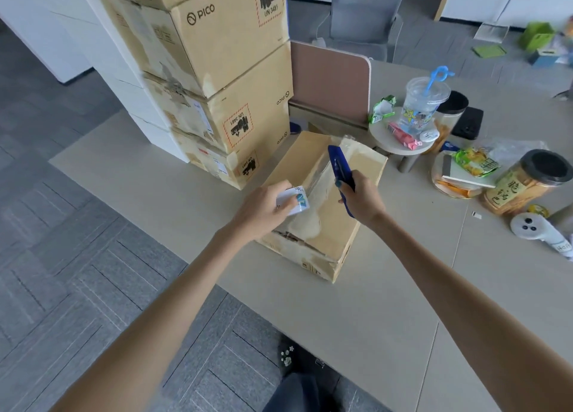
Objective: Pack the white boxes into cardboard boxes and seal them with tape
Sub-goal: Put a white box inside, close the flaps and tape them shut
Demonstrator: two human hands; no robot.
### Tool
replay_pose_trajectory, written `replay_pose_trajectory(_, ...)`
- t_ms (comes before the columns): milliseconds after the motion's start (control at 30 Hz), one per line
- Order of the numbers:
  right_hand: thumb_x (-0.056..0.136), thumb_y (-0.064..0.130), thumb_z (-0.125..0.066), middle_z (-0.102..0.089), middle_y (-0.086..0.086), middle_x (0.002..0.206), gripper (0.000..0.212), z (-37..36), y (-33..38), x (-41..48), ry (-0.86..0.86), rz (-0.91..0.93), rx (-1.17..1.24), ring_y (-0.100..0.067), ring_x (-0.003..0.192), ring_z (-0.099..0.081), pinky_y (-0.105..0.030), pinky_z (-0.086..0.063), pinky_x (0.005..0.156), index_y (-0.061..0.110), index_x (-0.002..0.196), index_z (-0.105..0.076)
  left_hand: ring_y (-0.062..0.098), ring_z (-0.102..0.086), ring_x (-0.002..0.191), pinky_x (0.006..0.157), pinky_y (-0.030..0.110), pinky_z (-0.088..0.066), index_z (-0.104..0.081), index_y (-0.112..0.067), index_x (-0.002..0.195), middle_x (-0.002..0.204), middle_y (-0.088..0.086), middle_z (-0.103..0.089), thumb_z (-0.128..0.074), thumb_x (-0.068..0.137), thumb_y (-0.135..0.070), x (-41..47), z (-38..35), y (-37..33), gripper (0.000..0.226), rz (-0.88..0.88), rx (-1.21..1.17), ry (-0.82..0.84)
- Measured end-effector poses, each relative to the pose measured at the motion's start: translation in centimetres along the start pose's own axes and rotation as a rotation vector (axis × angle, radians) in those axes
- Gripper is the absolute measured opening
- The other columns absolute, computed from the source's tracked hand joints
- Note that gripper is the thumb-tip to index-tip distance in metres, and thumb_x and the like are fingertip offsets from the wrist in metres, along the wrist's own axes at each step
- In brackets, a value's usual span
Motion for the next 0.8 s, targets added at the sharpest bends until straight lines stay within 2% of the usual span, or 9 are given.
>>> replay_pose_trajectory(100, 0.101, 0.021, -0.045, -0.054, -0.013, 0.093, 0.017, 0.4, -0.2, 2.9, 0.005, 0.001, -0.189, -0.03, 0.077, -0.049, -0.035, -0.034, 0.062, 0.006, 0.092, -0.045, 0.016, -0.051, 0.065, 0.058, 0.03, -0.039, -0.054, -0.008, 0.09, 0.079, 0.006, -0.06, -0.049, 0.092, -0.026, 2.3, -1.1, 1.1, 0.019, 0.062, -0.212, 0.152)
replay_pose_trajectory(167, 0.103, 0.024, -0.043, -0.051, -0.011, 0.098, 0.018, 1.0, -0.7, 4.4, -0.015, -0.019, -0.285, -0.029, 0.082, -0.046, -0.036, -0.03, 0.064, 0.007, 0.097, -0.043, 0.018, -0.058, 0.071, 0.061, 0.029, -0.043, -0.056, -0.012, 0.09, 0.081, 0.001, -0.063, -0.052, 0.09, -0.026, 3.9, -1.5, 1.3, 0.015, 0.063, -0.266, 0.2)
replay_pose_trajectory(267, 0.103, 0.023, -0.044, -0.054, -0.019, 0.102, 0.018, 1.4, -1.4, 6.7, -0.038, -0.034, -0.348, -0.035, 0.088, -0.05, -0.037, -0.029, 0.066, 0.005, 0.102, -0.043, 0.004, -0.059, 0.066, 0.055, 0.017, -0.039, -0.059, -0.022, 0.094, 0.082, -0.01, -0.064, -0.055, 0.093, -0.028, 6.4, -2.0, 1.3, 0.007, 0.031, -0.221, 0.228)
replay_pose_trajectory(367, 0.102, 0.021, -0.047, -0.056, -0.025, 0.105, 0.019, 1.5, -1.9, 8.8, -0.05, -0.019, -0.381, -0.038, 0.092, -0.051, -0.036, -0.027, 0.069, 0.002, 0.102, -0.044, -0.009, -0.056, 0.06, 0.048, 0.01, -0.035, -0.061, -0.021, 0.105, 0.083, -0.016, -0.062, -0.055, 0.098, -0.023, 8.7, -2.0, 1.0, 0.01, -0.022, -0.128, 0.223)
replay_pose_trajectory(467, 0.102, 0.02, -0.047, -0.056, -0.026, 0.106, 0.021, 1.5, -2.3, 10.7, -0.039, -0.039, -0.417, -0.037, 0.098, -0.049, -0.036, -0.027, 0.071, -0.001, 0.103, -0.044, -0.002, -0.062, 0.073, 0.054, 0.013, -0.043, -0.062, -0.02, 0.106, 0.093, -0.011, -0.067, -0.054, 0.098, -0.027, 10.6, -2.5, 1.6, 0.013, -0.019, -0.134, 0.242)
replay_pose_trajectory(533, 0.102, 0.019, -0.046, -0.057, -0.025, 0.107, 0.02, 1.1, -2.7, 11.6, -0.003, -0.073, -0.436, -0.037, 0.097, -0.052, -0.035, -0.024, 0.068, 0.0, 0.105, -0.042, 0.014, -0.066, 0.085, 0.066, 0.031, -0.05, -0.061, -0.023, 0.1, 0.094, -0.007, -0.068, -0.053, 0.094, -0.031, 11.5, -3.3, 2.1, 0.013, 0.014, -0.264, 0.278)
replay_pose_trajectory(567, 0.102, 0.019, -0.046, -0.057, -0.025, 0.108, 0.021, 1.0, -3.0, 12.0, 0.01, -0.082, -0.445, -0.037, 0.097, -0.053, -0.033, -0.022, 0.066, -0.001, 0.107, -0.042, 0.015, -0.066, 0.086, 0.067, 0.033, -0.049, -0.061, -0.023, 0.099, 0.093, -0.006, -0.068, -0.053, 0.093, -0.03, 11.7, -3.6, 2.1, 0.012, 0.023, -0.314, 0.289)
replay_pose_trajectory(700, 0.103, 0.02, -0.045, -0.061, -0.023, 0.107, 0.026, 0.4, -3.3, 13.0, 0.037, -0.066, -0.526, -0.038, 0.095, -0.056, -0.033, -0.022, 0.069, -0.003, 0.114, -0.043, 0.005, -0.065, 0.088, 0.063, 0.016, -0.045, -0.059, -0.022, 0.103, 0.101, -0.004, -0.067, -0.051, 0.101, -0.02, 12.0, -4.4, 2.0, 0.008, 0.032, -0.4, 0.322)
replay_pose_trajectory(800, 0.103, 0.024, -0.042, -0.064, -0.02, 0.103, 0.027, 0.8, -3.0, 13.1, 0.012, -0.063, -0.611, -0.039, 0.091, -0.059, -0.039, -0.03, 0.075, 0.0, 0.114, -0.042, 0.006, -0.066, 0.094, 0.069, 0.02, -0.047, -0.059, -0.023, 0.111, 0.107, -0.005, -0.068, -0.05, 0.102, -0.026, 11.8, -4.1, 2.4, 0.013, 0.057, -0.4, 0.296)
Point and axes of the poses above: each hand's wrist, its own x-axis towards the middle knuckle, its own z-axis out of the back of the hand, y = z × x, the point moved 9 cm from there along x, towards the middle knuckle
